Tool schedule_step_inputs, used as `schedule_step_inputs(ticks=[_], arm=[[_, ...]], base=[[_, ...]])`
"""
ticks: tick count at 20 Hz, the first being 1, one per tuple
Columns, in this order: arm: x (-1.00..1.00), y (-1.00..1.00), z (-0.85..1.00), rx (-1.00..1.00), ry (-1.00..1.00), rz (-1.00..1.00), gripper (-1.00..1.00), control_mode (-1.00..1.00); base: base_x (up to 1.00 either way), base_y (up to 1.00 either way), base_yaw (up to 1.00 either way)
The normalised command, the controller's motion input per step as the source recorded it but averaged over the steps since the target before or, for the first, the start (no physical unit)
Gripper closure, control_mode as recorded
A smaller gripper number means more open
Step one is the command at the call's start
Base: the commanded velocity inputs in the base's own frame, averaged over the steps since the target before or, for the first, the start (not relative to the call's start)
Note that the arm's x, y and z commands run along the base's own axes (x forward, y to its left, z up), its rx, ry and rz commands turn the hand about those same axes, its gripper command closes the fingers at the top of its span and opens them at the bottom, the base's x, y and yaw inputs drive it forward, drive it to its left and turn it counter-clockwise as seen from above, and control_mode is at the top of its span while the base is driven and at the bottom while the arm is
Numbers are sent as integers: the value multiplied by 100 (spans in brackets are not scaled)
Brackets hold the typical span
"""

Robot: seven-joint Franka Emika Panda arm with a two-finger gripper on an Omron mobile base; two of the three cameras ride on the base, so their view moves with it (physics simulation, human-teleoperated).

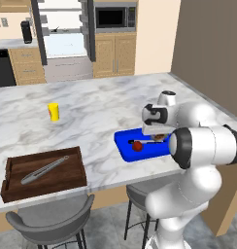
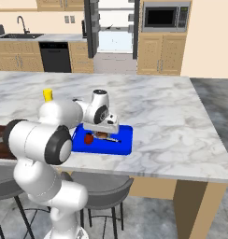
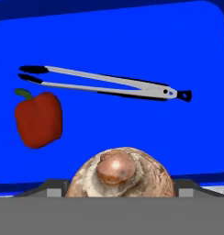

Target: Gather the mushroom and bell pepper from the fridge and place them on a tray on the dining counter. Then gather the fishs from the fridge and place them on the other tray.

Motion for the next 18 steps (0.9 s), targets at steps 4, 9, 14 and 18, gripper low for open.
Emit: schedule_step_inputs(ticks=[4,9,14,18], arm=[[12,-1,-41,0,1,0,100,-100],[7,0,-25,0,5,0,100,-100],[10,0,-15,0,8,0,100,-100],[6,0,-19,0,7,0,100,-100]], base=[[0,0,0],[0,0,0],[0,0,0],[0,0,0]])
